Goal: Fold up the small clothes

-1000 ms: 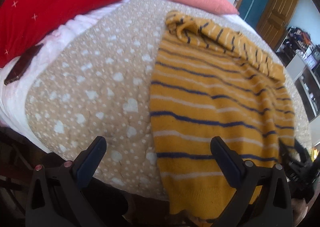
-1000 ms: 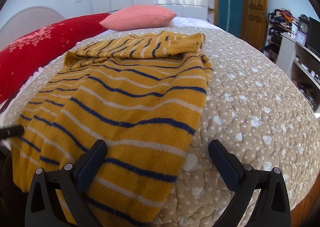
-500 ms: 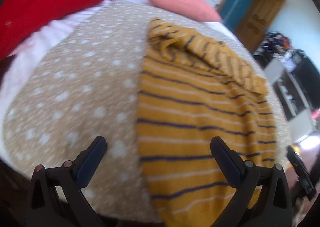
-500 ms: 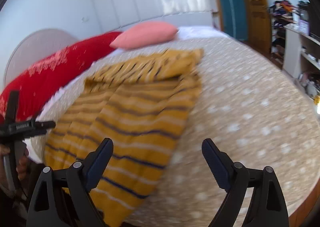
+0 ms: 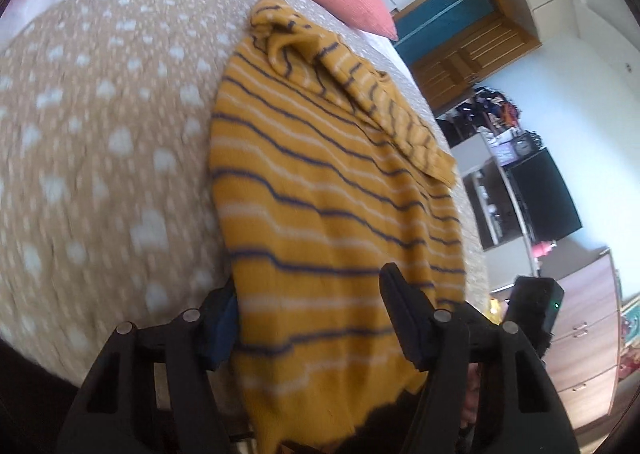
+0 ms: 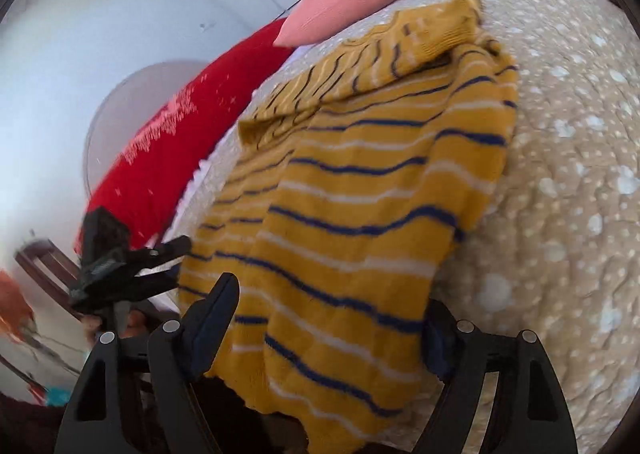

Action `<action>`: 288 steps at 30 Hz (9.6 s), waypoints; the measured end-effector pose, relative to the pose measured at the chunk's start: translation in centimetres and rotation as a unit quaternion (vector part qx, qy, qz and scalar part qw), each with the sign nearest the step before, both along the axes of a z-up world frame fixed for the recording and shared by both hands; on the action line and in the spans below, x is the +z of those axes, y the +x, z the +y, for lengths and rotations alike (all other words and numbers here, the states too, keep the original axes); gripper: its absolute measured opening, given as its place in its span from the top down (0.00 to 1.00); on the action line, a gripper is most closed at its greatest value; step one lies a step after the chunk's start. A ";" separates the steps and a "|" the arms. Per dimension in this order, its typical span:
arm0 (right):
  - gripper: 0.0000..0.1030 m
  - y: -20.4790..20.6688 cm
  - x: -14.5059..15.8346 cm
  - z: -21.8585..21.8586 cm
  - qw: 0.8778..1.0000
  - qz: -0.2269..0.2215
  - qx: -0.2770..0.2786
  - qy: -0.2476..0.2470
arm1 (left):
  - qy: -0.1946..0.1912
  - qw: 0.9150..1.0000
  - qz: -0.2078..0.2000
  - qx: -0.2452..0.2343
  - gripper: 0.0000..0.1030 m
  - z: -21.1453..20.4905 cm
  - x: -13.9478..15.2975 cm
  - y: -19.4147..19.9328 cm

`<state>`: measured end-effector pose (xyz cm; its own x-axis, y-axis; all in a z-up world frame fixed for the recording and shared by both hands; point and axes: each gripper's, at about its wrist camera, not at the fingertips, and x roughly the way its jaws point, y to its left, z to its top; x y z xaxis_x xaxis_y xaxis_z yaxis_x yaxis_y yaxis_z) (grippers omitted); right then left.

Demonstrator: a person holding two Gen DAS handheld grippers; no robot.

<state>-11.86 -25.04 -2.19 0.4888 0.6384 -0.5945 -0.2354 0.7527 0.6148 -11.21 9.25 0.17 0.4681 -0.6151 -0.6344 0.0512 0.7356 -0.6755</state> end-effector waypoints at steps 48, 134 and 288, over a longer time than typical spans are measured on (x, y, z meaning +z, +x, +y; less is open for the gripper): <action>0.29 30.8 1.2 -11.4 0.953 0.086 -0.258 0.134 | -0.018 0.979 0.074 0.188 0.18 7.7 2.0 33.5; 0.86 25.6 10.0 -4.4 0.960 -0.002 -0.157 -0.232 | 0.069 0.981 -0.095 0.157 0.06 5.0 1.8 8.4; 0.17 -1.3 5.7 -5.4 0.916 -0.055 -0.230 -0.324 | 0.385 0.918 -0.076 0.054 0.00 -14.7 3.5 -1.4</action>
<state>-13.20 -30.40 3.50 0.6973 -0.1199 -0.7067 0.1640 0.9865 -0.0056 -12.61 -5.43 3.65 0.6199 0.0435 -0.7835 0.0000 0.9985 0.0554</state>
